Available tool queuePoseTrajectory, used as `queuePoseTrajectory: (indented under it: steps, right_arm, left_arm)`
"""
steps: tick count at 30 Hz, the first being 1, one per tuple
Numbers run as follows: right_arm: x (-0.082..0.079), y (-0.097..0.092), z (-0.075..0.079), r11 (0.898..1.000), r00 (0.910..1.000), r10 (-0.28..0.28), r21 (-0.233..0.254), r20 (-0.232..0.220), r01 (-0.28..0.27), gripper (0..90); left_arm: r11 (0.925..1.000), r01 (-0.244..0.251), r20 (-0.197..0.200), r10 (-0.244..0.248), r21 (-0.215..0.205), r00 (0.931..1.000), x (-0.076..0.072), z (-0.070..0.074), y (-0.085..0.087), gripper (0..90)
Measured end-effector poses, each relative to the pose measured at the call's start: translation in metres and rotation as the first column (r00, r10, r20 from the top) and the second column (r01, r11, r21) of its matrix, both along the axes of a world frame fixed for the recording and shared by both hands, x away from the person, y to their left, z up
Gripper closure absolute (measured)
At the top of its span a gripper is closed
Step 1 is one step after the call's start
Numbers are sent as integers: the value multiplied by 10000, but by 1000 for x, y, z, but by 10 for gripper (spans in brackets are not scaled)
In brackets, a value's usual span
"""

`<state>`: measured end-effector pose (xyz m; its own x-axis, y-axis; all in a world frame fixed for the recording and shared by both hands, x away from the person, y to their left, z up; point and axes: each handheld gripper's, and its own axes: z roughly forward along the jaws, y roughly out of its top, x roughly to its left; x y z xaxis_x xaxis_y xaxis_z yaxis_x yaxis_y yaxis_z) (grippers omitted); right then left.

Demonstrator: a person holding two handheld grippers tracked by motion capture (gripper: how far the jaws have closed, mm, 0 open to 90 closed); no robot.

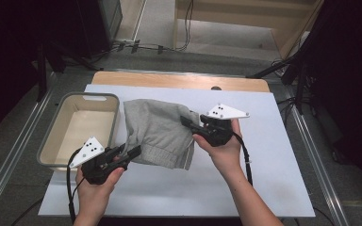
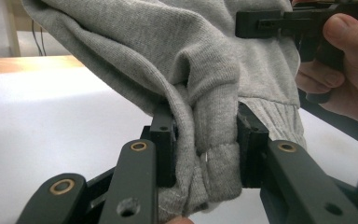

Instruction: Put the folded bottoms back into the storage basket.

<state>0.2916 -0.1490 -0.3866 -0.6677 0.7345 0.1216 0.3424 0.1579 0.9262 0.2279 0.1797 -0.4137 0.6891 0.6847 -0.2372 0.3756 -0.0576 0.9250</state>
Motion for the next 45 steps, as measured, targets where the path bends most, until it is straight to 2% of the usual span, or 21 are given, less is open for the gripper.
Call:
queuePoseTrajectory:
  steps: [15,30,45]
  right_arm:
    - [13,24,11,9996,9995,285,30,129,-285,649]
    - [25,53,24,9982,9979,594,92,248,-596,649]
    - [37,88,31,9961,9957,868,116,334,-872,649]
  left_arm:
    - [9985,-491,178,495,-229,9986,0,9,22,665]
    - [9936,-962,294,980,-583,9947,1,18,49,666]
    - [9855,-1570,459,1601,-645,9860,0,24,78,667]
